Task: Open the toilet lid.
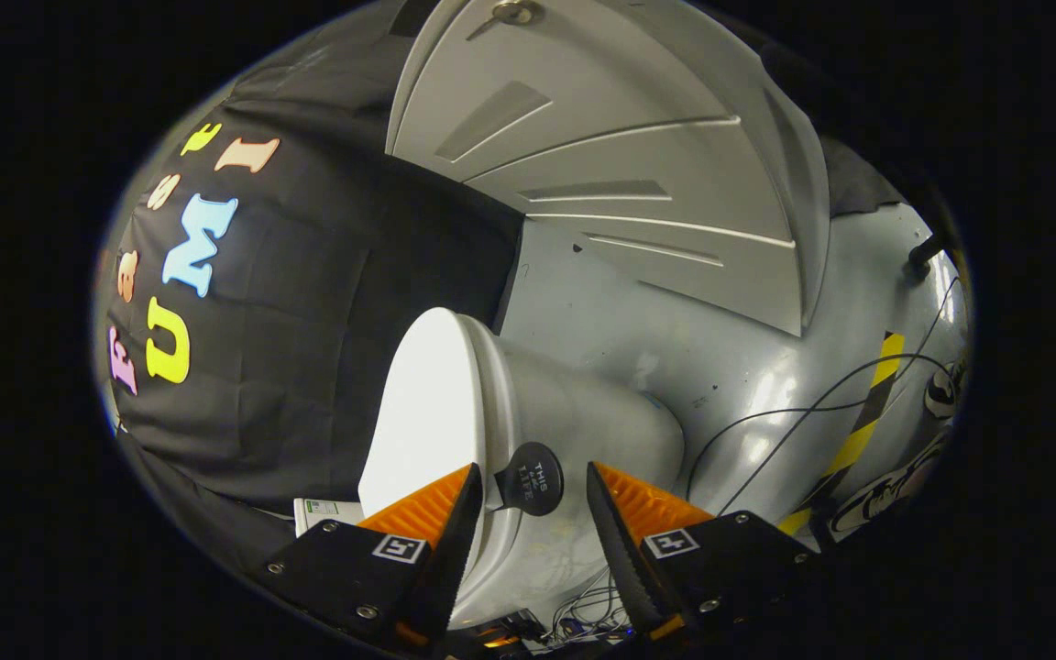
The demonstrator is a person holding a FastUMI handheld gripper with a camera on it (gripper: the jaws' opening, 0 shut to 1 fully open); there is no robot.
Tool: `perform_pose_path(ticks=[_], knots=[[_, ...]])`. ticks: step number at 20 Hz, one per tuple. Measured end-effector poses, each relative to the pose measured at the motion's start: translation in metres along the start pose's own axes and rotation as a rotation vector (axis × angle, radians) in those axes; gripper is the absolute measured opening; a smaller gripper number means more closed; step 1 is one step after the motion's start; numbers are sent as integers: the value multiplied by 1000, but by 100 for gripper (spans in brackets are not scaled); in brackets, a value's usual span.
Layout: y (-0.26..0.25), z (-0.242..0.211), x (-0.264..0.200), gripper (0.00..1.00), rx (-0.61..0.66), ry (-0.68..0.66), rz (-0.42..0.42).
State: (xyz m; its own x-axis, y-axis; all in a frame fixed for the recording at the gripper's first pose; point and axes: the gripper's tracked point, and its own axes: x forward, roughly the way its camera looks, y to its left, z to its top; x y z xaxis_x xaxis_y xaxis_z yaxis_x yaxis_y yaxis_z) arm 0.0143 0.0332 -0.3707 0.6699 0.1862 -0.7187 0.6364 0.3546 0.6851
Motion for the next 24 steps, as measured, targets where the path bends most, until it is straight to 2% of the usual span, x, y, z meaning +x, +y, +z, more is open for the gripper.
perform_pose_path(ticks=[3, 6, 11, 12, 17, 20, 24], knots=[[-4, -4, 8, 66, 9, 10, 3], [-3, -4, 11, 54, 42, 5, 30], [1, -3, 12, 39, 54, 7, 71], [1, -2, 11, 32, 43, 3, 67], [4, 0, 6, 21, 68, 5, 78], [5, 1, 3, 4, 67, -4, 84], [8, 0, 0, 1, 37, -4, 39]])
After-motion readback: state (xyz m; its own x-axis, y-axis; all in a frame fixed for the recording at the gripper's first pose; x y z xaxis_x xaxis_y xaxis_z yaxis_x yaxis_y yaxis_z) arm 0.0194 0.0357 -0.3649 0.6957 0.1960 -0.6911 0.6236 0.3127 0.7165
